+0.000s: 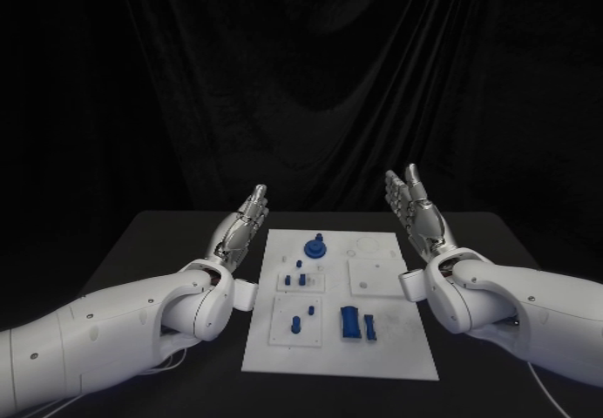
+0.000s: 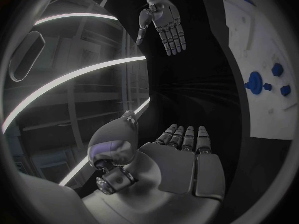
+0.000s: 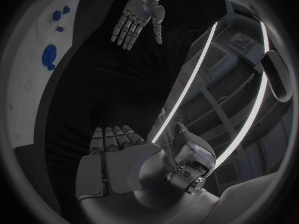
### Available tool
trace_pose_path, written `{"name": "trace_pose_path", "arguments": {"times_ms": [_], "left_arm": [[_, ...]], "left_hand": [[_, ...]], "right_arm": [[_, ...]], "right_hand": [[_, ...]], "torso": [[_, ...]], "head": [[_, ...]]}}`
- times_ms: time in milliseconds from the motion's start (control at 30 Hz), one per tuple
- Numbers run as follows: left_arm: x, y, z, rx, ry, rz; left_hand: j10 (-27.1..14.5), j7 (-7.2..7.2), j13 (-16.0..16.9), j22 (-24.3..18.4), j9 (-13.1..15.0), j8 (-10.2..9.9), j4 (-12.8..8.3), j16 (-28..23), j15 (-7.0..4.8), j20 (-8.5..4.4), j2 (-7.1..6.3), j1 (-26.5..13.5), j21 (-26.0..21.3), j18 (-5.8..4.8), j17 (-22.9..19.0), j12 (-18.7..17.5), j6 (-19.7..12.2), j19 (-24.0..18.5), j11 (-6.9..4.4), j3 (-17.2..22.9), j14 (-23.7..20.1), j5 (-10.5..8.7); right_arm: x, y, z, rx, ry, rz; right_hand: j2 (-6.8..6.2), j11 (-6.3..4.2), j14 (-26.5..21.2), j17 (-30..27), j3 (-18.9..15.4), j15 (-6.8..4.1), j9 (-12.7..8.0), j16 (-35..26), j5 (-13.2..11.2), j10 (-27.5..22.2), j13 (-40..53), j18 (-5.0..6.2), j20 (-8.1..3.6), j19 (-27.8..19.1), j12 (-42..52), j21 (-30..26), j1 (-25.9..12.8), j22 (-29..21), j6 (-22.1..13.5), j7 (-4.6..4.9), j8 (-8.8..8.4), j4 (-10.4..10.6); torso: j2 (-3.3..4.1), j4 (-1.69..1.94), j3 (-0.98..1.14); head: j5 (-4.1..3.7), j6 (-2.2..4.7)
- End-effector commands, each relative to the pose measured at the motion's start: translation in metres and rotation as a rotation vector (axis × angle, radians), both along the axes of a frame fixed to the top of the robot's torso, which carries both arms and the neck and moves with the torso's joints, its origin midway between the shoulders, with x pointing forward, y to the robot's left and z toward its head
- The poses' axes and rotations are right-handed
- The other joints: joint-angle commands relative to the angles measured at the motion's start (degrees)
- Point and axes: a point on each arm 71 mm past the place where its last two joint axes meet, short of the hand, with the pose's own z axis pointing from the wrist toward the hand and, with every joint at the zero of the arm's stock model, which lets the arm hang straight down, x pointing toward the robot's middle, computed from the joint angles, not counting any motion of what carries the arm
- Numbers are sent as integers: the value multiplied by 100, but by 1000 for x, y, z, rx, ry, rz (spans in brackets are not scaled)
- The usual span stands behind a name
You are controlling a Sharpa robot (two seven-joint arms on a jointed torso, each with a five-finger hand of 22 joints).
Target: Assemble the parts on the task board
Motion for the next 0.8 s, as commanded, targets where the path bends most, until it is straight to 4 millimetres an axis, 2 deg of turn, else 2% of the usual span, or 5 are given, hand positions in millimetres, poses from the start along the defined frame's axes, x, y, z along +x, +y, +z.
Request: {"name": "trace_pose_path", "arguments": {"times_ms": [33,100,133,167,800], "left_arm": [[4,6,1,9,98,206],[6,4,4,2,108,231],[6,3,6,-1,112,241],[6,2,7,-3,116,249],[7,1,9,-8,123,266]], "left_hand": [[10,68,-9,-7,-9,-32,-223,-38,40,-81,-514,-959,-20,-522,-9,-31,-233,-4,50,215,19,-178],[10,68,-9,-7,-9,-32,-254,-38,40,-81,-514,-1085,-20,-522,-9,-31,-233,-4,50,246,19,-178],[10,68,-9,-7,-9,-32,-271,-38,40,-81,-514,-1163,-20,-522,-9,-31,-233,-4,50,658,19,-178],[10,68,-9,-7,-9,-32,-684,-38,40,-81,-514,-1232,-20,-522,-9,-31,-233,-4,50,658,19,-178],[10,68,-9,-7,-9,-32,-684,-38,40,-81,-514,-2146,-20,-522,-9,-31,-233,-4,50,658,19,-178]], "right_arm": [[5,-2,-9,110,113,-153],[6,2,-10,137,132,-169],[7,4,-10,148,140,-176],[8,6,-11,158,147,-182],[9,10,-12,180,164,-195]], "right_hand": [[7,-19,-2,-5,-1,-30,-5,-20,-20,-1,-6,-42,-29,-2,-20,-20,-35,-5,-27,-5,-20,-15],[7,-19,-2,-5,-1,-30,-5,-20,-20,-1,-6,-42,-29,-2,-20,-20,-35,-5,-27,-5,-20,-15],[7,-19,-2,-5,-1,-30,-5,-20,-20,-1,-6,-42,-29,-2,-20,-20,-35,-5,-27,-5,-20,-15],[7,-19,-2,-5,-1,-30,-5,-20,-20,-1,-6,-42,-29,-2,-20,-20,-35,-5,-27,-5,-20,-15],[7,-19,-2,-5,-1,-30,-5,-20,-20,-1,-6,-42,-29,-2,-20,-20,-35,-5,-27,-5,-20,-15]], "torso": [[-93,-98,43],[-109,-115,51],[-116,-121,54],[-121,-127,57],[-130,-136,61]], "head": [[-50,266],[-65,341],[-71,371],[-75,395],[-83,435]]}}
